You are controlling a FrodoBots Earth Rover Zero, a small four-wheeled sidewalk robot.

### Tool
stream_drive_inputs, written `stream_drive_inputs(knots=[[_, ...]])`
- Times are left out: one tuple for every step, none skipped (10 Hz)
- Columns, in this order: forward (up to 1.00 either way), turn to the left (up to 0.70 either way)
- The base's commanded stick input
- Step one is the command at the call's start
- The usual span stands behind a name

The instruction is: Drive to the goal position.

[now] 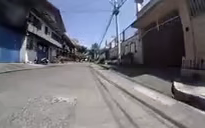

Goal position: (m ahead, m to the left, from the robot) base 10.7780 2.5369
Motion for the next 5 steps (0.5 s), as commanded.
stream_drive_inputs(knots=[[1.0,0.0],[1.0,0.0],[1.0,0.0],[1.0,0.0],[1.0,0.0]])
